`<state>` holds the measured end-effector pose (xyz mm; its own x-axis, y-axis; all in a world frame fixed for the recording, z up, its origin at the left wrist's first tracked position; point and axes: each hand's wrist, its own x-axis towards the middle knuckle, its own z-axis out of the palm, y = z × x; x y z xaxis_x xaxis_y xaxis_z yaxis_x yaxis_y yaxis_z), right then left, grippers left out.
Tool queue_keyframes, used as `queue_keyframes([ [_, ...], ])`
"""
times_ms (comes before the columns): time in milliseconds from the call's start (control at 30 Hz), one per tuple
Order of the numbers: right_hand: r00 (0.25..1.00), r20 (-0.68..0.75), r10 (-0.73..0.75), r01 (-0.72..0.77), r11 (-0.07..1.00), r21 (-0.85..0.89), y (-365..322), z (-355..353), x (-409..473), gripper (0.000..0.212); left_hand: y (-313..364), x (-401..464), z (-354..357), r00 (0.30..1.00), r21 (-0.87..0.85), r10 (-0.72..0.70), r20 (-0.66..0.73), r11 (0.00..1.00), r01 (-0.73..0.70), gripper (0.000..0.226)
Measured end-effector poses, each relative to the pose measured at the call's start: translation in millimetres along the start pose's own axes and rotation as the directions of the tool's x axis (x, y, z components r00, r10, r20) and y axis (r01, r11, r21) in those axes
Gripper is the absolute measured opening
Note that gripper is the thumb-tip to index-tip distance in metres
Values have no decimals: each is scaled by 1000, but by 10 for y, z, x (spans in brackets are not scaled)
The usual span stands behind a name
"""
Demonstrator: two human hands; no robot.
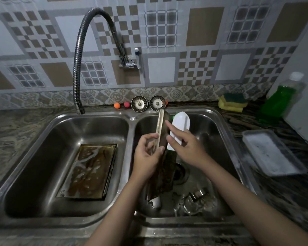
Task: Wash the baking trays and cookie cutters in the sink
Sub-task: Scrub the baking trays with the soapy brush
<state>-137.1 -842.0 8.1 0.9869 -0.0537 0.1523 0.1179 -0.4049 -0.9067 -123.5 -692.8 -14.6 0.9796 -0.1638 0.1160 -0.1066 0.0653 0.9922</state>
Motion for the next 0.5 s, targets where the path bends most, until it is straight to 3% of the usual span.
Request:
queue_keyframes([
  [133, 996, 65, -63, 58, 995, 78, -67, 1, 100, 42, -11, -3, 32, 998, 102, -26, 62, 995, 20, 34],
  [233, 999, 33, -4, 1, 995, 96, -63, 47, 150, 39, -11, 1, 79, 997, 193, -13, 75, 981, -2, 37],
  [400, 965, -230, 128, -94, 984, 154, -27, 143, 186, 30, -69, -39, 145, 996, 308, 3, 84, 951, -29, 45],
  [500, 927, -335, 169, -119, 979, 165, -20, 102, 204, 31, -67, -114, 173, 992, 167, -34, 119, 986, 13, 56],
])
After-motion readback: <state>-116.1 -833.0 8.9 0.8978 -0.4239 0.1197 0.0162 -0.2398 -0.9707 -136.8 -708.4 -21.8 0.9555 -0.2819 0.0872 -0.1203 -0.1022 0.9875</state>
